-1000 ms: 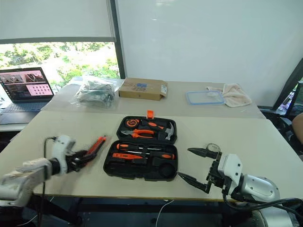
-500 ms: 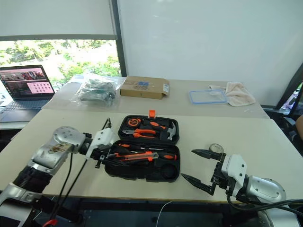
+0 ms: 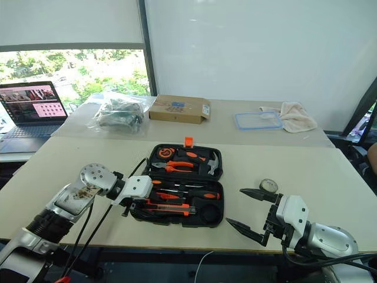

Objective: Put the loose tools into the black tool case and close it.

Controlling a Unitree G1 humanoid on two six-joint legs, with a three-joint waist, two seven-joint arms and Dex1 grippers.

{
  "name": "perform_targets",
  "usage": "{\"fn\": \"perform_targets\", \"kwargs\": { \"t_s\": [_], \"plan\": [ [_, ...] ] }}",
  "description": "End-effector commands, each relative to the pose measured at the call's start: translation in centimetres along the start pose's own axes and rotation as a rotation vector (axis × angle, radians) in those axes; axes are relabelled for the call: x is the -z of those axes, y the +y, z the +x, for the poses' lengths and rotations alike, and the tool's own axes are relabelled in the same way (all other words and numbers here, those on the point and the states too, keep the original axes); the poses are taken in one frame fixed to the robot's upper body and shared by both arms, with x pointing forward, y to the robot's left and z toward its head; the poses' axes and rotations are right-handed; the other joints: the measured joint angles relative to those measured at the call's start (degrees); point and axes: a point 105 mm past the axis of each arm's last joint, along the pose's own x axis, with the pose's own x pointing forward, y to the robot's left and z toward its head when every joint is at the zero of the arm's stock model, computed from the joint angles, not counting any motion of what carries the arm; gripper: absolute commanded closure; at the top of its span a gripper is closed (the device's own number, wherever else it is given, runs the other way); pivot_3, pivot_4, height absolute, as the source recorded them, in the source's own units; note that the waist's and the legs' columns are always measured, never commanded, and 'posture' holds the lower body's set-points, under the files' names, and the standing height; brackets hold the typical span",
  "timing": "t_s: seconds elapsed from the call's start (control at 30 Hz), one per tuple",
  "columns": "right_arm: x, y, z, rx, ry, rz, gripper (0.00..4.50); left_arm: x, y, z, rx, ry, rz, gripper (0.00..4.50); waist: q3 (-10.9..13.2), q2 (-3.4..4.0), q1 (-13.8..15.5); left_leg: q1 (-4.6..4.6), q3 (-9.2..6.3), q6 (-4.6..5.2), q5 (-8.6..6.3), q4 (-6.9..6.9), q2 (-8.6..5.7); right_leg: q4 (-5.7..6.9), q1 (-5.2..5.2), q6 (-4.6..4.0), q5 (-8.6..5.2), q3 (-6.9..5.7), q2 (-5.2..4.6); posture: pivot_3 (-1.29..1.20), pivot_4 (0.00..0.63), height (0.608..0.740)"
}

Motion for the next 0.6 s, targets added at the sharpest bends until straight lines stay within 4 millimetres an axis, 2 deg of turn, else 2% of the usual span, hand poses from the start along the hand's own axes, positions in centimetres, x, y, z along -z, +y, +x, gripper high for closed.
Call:
{"fn": "perform_targets", "kwargs": {
  "t_s": [0.03, 0.1, 0.17, 0.2, 0.33, 0.47, 0.57, 0.6],
  "plan": [
    [-1.2, -0.5, 0.0, 0.014, -0.030, -0.048, 0.00, 0.8, -1.2, 0.9, 0.084, 0.049, -0.007, 2.73, 0.0, 0.00, 0.0, 0.00, 0.00, 0.00, 0.00, 0.00, 0.00, 0.00, 0.00, 0.00, 0.00, 0.00, 0.00, 0.00, 0.150, 0.740],
    [-1.2, -0.7, 0.1, 0.011, -0.031, -0.049, 0.00, 1.0, -1.1, 0.8, 0.095, 0.050, -0.036, 2.73, 0.0, 0.00, 0.0, 0.02, 0.00, 0.00, 0.00, 0.00, 0.00, 0.01, 0.01, 0.00, 0.00, 0.00, 0.01, 0.00, 0.150, 0.740],
    [-1.1, -0.7, 0.2, 0.007, -0.032, -0.049, 0.00, 0.7, -0.7, 0.7, 0.082, 0.031, -0.030, 1.73, 0.0, 0.00, -0.1, 0.04, 0.02, 0.00, 0.00, 0.00, 0.00, 0.02, 0.01, 0.00, 0.00, 0.01, 0.01, 0.00, 0.150, 0.740],
    [-1.1, -0.8, 0.2, 0.006, -0.032, -0.050, 0.00, 0.4, -0.5, 0.7, 0.072, 0.016, -0.021, 1.51, 0.0, 0.00, -0.1, 0.04, 0.01, 0.00, 0.00, 0.00, 0.00, 0.02, 0.01, 0.00, -0.01, 0.01, 0.02, 0.00, 0.150, 0.740],
    [-1.0, -1.0, 0.4, 0.001, -0.035, -0.050, 0.00, -2.3, 0.7, -0.1, 0.019, -0.155, 0.007, 0.13, 0.0, 0.01, 0.0, 0.02, 0.01, -0.01, 0.01, 0.00, -0.01, 0.01, 0.00, 0.01, -0.02, 0.01, 0.01, 0.00, 0.150, 0.740],
    [-0.9, -1.2, 0.5, -0.003, -0.037, -0.050, 0.00, -3.7, 1.2, -1.8, 0.018, -0.255, 0.017, 0.13, 0.0, 0.00, 0.0, -0.05, 0.01, -0.28, 0.16, 0.10, -0.01, 0.02, -0.01, 0.03, -0.01, 0.00, -0.01, 0.00, 0.150, 0.740],
    [-0.7, -1.3, 0.6, -0.004, -0.037, -0.050, 0.00, -4.0, 1.9, -3.0, -0.010, -0.288, 0.016, 0.13, 0.0, 0.00, 0.0, -0.04, -0.01, -0.25, 0.15, 0.09, -0.01, 0.06, -0.01, 0.03, -0.01, 0.00, 0.00, 0.00, 0.150, 0.740],
    [-0.7, -1.3, 0.6, -0.004, -0.037, -0.050, 0.00, -3.8, 2.3, -3.2, -0.037, -0.285, 0.018, 0.37, 0.0, 0.00, 0.1, -0.03, -0.01, -0.22, 0.13, 0.09, -0.01, 0.07, -0.01, 0.03, -0.01, 0.00, 0.00, 0.00, 0.150, 0.740]
  ]
}}
